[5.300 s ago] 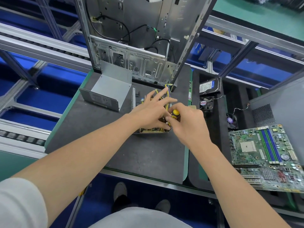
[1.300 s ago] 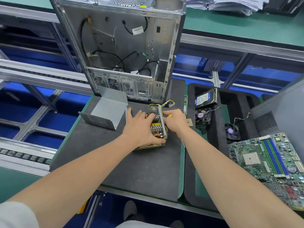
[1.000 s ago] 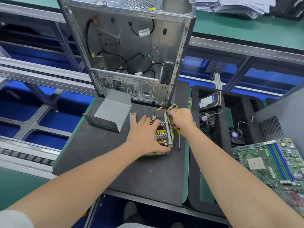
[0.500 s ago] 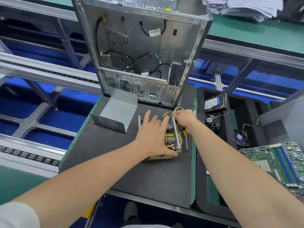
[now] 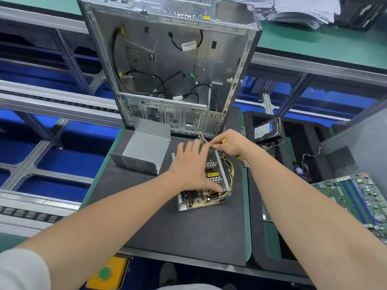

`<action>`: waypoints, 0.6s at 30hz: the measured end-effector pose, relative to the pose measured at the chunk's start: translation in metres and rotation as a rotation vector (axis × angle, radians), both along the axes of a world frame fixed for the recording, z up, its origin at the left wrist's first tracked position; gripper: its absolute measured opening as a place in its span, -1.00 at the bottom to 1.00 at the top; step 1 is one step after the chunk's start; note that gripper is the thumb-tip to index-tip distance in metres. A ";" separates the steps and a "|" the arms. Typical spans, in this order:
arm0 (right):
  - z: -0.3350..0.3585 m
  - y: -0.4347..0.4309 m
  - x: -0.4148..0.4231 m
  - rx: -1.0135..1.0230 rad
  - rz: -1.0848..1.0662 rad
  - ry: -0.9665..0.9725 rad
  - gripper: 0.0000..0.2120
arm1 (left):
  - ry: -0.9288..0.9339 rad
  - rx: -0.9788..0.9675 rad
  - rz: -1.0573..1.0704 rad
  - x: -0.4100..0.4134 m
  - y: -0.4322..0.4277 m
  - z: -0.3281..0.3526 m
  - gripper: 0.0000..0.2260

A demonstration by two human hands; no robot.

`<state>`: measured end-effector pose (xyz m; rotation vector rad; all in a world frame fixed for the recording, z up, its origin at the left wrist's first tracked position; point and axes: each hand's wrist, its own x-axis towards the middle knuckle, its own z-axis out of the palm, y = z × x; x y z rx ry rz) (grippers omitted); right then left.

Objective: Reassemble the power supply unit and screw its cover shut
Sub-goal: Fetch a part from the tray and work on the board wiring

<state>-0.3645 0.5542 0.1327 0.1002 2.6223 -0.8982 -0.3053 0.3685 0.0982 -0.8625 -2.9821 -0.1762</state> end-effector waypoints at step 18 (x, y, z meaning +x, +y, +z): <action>-0.008 0.009 0.035 -0.615 -0.482 -0.144 -0.87 | -0.072 -0.041 -0.297 -0.061 0.005 -0.001 -0.43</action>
